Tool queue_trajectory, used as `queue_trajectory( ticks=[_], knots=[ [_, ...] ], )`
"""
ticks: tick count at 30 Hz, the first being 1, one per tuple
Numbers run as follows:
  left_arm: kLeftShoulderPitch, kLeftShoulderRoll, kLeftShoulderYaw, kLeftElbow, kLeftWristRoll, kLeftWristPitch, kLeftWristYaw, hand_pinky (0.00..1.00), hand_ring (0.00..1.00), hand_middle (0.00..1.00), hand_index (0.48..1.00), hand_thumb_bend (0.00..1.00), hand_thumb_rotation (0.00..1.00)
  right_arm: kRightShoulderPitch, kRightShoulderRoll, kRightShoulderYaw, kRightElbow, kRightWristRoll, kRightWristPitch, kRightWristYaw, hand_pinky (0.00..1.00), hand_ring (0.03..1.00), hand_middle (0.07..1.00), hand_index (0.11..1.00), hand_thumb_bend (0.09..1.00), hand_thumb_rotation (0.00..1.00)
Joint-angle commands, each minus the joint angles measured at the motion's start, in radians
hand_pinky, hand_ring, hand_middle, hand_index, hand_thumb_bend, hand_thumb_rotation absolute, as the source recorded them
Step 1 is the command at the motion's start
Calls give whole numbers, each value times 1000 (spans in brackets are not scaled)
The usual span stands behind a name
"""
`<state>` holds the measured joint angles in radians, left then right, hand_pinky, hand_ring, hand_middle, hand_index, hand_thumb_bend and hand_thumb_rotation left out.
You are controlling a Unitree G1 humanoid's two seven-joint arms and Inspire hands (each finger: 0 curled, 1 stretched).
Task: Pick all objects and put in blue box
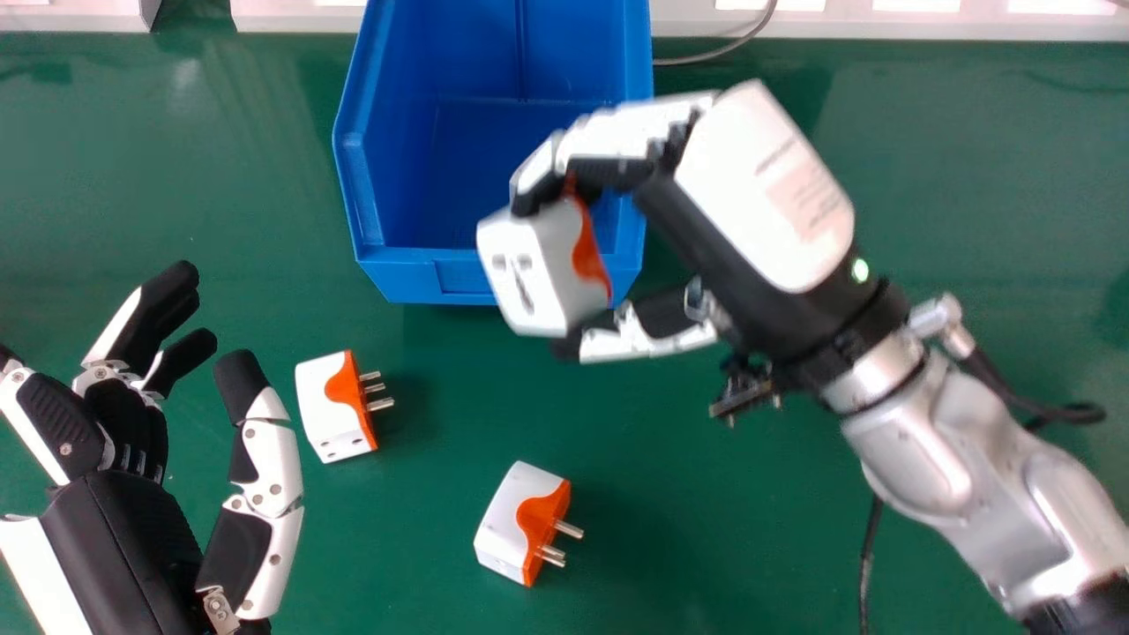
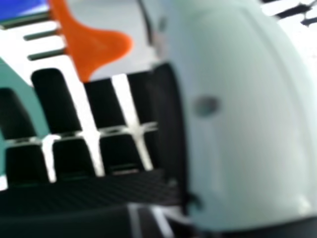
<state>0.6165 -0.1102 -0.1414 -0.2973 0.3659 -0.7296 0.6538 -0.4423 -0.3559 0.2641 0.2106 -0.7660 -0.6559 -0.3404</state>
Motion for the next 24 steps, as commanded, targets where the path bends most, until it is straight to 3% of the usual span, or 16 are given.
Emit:
queue_trajectory(
  ticks=[1, 6, 11, 15, 18, 24],
  knots=[
    [-16, -72, -12, -7, 14, -6, 0, 708, 768, 751, 751, 244, 0, -106, 12, -26, 20, -6, 24, -33, 345, 431, 498, 480, 500, 0],
    [-48, -77, -1, 5, 23, -1, 6, 713, 769, 748, 746, 234, 0, -283, 29, -12, 176, -43, 73, -89, 328, 426, 508, 503, 498, 0],
    [-72, -78, 24, 16, 40, -8, 18, 687, 752, 742, 741, 242, 0, -539, 83, 78, 583, -107, 82, -228, 319, 404, 489, 532, 495, 0],
    [-85, -81, 37, 15, 39, -1, 23, 672, 735, 731, 734, 255, 0, -673, 135, 153, 831, -147, 125, -315, 326, 399, 484, 526, 496, 0],
    [-98, -76, 45, 17, 43, 3, 27, 669, 729, 728, 730, 254, 0, -741, 179, 215, 979, -175, 186, -351, 314, 403, 489, 531, 495, 0],
    [-115, -67, 48, 20, 34, 8, 19, 658, 725, 731, 731, 249, 0, -787, 238, 341, 1111, -230, 278, -344, 341, 415, 483, 527, 498, 0]
  ],
)
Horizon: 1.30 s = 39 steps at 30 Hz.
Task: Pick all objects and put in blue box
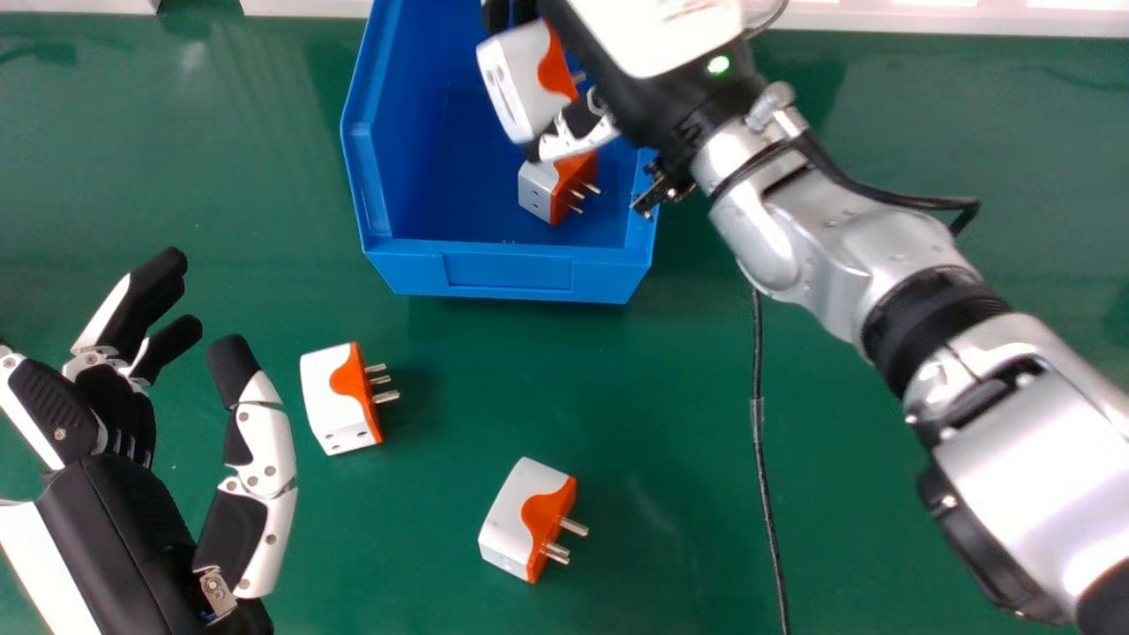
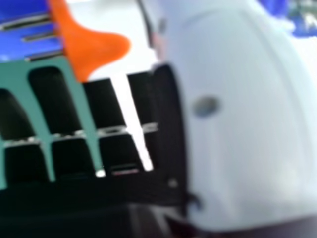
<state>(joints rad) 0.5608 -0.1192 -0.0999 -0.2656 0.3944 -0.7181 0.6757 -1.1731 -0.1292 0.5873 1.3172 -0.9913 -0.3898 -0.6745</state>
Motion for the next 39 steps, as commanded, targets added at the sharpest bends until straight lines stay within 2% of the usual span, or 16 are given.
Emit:
queue_trajectory(
  ticks=[1, 6, 9, 11, 12, 14, 16, 18, 20, 22, 25, 29, 32, 34, 37, 39],
  knots=[
    [-61, -56, 6, -12, 4, -4, -5, 662, 728, 732, 732, 247, 0, -59, 16, 36, 12, -13, 22, -15, 336, 418, 488, 529, 497, 0],
    [-67, -55, 10, -4, 6, -15, -2, 658, 725, 730, 730, 250, 0, -75, 34, 94, 34, -28, 52, 20, 311, 453, 537, 503, 495, 0],
    [-64, -63, 11, -5, 16, -12, 5, 652, 721, 725, 725, 252, 0, -80, 36, 104, 37, -23, 66, 29, 317, 464, 541, 508, 495, 0],
    [-62, -65, 12, -4, 21, -12, 9, 652, 719, 723, 723, 251, 0, -83, 41, 125, 42, -40, 125, 40, 330, 475, 560, 506, 492, 0],
    [-62, -64, 11, -3, 21, -14, 9, 653, 721, 724, 723, 250, 0, -84, 44, 137, 44, -48, 155, 46, 422, 630, 734, 640, 629, 0],
    [-59, -60, 8, 1, 17, -22, 6, 652, 722, 726, 724, 250, 0, -83, 50, 148, 45, -47, 199, 58, 526, 793, 898, 771, 749, 0],
    [-55, -61, 3, -1, 16, -21, 4, 658, 730, 732, 730, 242, 0, -79, 54, 147, 43, -34, 219, 58, 645, 925, 967, 869, 882, 7],
    [-51, -62, 2, -2, 17, -19, 4, 655, 732, 733, 730, 239, 0, -78, 54, 147, 40, -28, 231, 54, 780, 981, 992, 950, 970, 105],
    [-49, -60, -1, -1, 12, -23, 1, 657, 733, 735, 731, 238, 0, -79, 53, 151, 39, -30, 245, 45, 851, 995, 998, 987, 994, 174],
    [-47, -60, 0, 0, 13, -25, 1, 659, 734, 736, 731, 235, 0, -80, 53, 157, 38, -33, 259, 37, 894, 999, 1000, 997, 1000, 218],
    [-41, -65, 1, -3, 22, -22, 7, 653, 730, 733, 728, 241, 0, -78, 55, 155, 36, -26, 273, 22, 928, 1000, 1000, 1000, 1000, 246],
    [-32, -64, -7, -5, 19, -30, 5, 662, 734, 734, 732, 238, 0, -77, 59, 145, 32, -14, 294, 4, 982, 1000, 1000, 1000, 1000, 278],
    [-19, -66, -16, -11, 19, -31, 4, 663, 733, 734, 732, 238, 0, -79, 59, 121, 20, 11, 298, -13, 995, 1000, 1000, 1000, 1000, 294],
    [-6, -66, -23, -15, 20, -35, 3, 671, 739, 737, 734, 235, 0, -79, 59, 97, 7, 37, 300, -26, 966, 1000, 1000, 1000, 1000, 306],
    [15, -68, -36, -21, 22, -41, 4, 677, 743, 740, 737, 236, 0, -72, 54, 30, -34, 115, 280, 7, 996, 1000, 1000, 1000, 1000, 336],
    [30, -69, -47, -23, 17, -48, 2, 684, 748, 741, 739, 236, 0, -34, 29, -20, -127, 171, 262, 38, 999, 1000, 1000, 1000, 1000, 345]
  ],
)
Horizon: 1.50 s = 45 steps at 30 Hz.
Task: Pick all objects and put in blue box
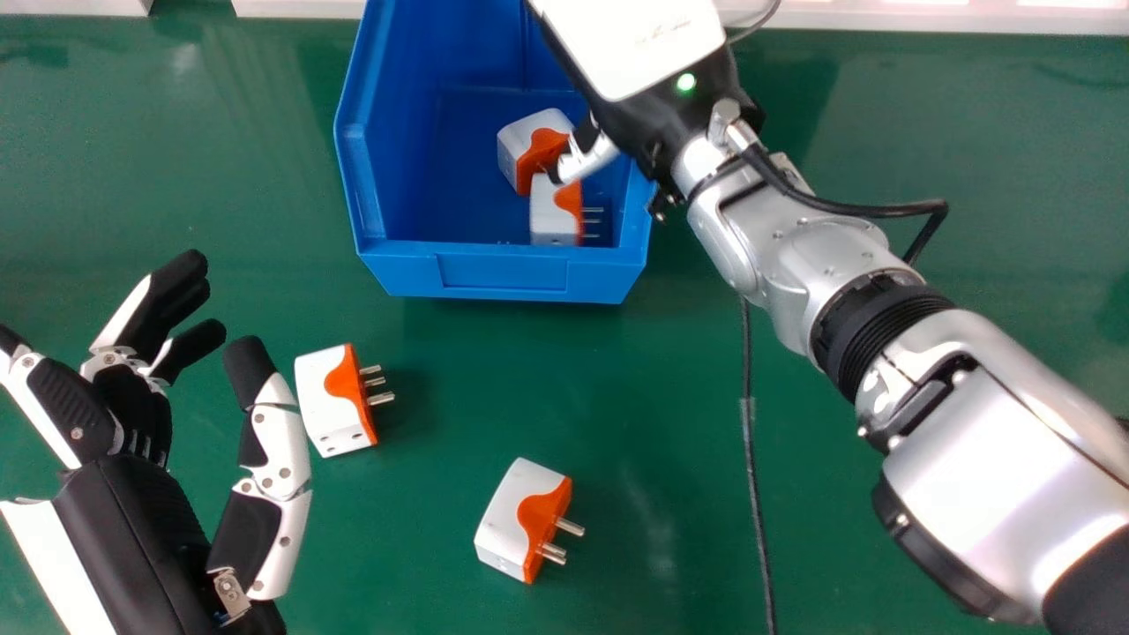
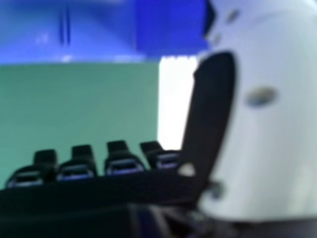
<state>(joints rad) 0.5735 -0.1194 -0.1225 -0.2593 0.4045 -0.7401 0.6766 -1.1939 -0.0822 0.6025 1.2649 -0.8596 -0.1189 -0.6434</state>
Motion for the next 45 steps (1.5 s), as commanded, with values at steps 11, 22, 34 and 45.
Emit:
queue_trajectory(
  ticks=[11, 22, 34, 45],
  knots=[
    [72, -68, -58, -47, -15, -39, -6, 691, 740, 738, 741, 246, 0, 764, -229, -165, -1188, 365, 103, 626, 939, 1000, 1000, 1000, 999, 334],
    [84, -67, -68, -64, -31, -15, -16, 688, 736, 726, 732, 249, 0, 997, -358, -5, -1558, 316, 337, 1123, 928, 1000, 1000, 993, 926, 367],
    [88, -70, -61, -73, -23, -4, -22, 694, 744, 735, 734, 259, 0, 979, -285, 56, -1489, 220, 338, 1187, 934, 1000, 1000, 955, 887, 369],
    [78, -75, -63, -78, -20, 9, -19, 693, 743, 732, 729, 253, 0, 986, -260, -1, -1490, 232, 286, 1136, 983, 1000, 1000, 993, 942, 364]
  ],
)
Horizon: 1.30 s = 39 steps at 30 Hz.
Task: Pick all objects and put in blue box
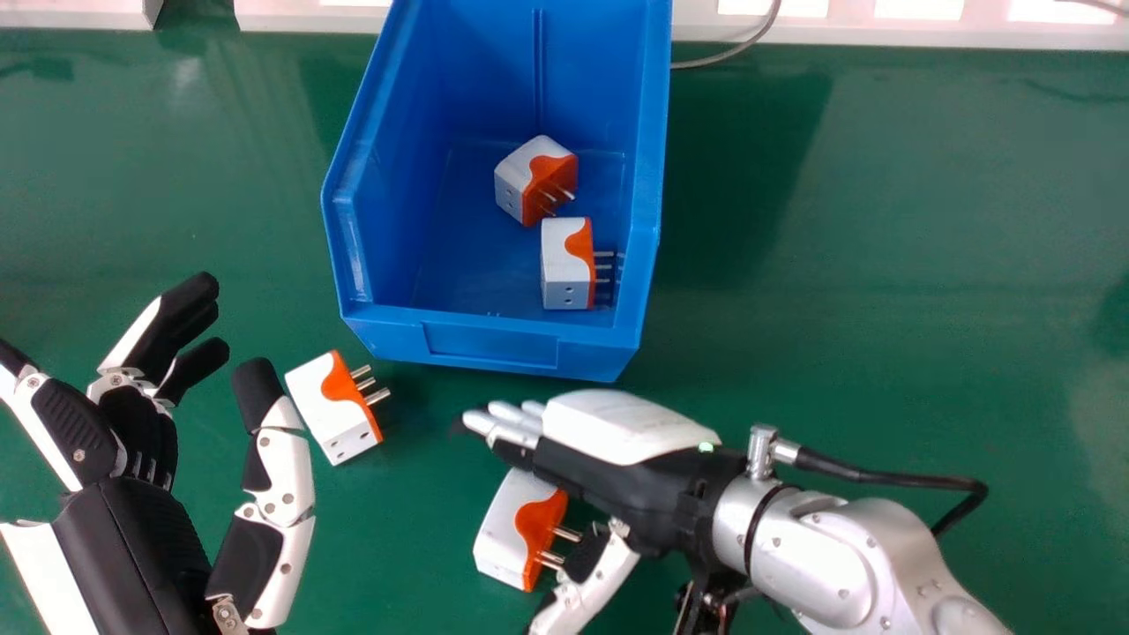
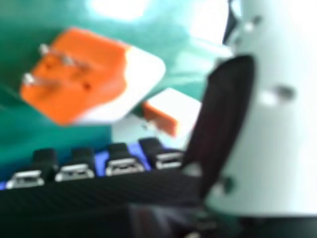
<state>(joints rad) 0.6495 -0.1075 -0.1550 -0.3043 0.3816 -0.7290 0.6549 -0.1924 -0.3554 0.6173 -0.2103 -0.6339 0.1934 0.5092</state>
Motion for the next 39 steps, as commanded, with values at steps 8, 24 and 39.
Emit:
queue_trajectory(
  ticks=[8, 24, 39],
  knots=[
    [-6, -86, -26, -38, 4, 4, 6, 689, 738, 730, 726, 245, 0, -30, 28, -18, -3, 3, -43, -9, 1000, 1000, 1000, 1000, 959, 352],
    [-5, -83, -27, -37, -2, -1, 3, 692, 742, 733, 727, 252, 0, -23, 51, 30, 74, -84, -116, -113, 866, 978, 995, 934, 944, 212],
    [14, -83, -35, -40, -2, -12, 7, 685, 739, 735, 730, 252, 0, -104, 135, 97, 528, -139, -404, -413, 463, 564, 680, 666, 610, 2]
  ],
)
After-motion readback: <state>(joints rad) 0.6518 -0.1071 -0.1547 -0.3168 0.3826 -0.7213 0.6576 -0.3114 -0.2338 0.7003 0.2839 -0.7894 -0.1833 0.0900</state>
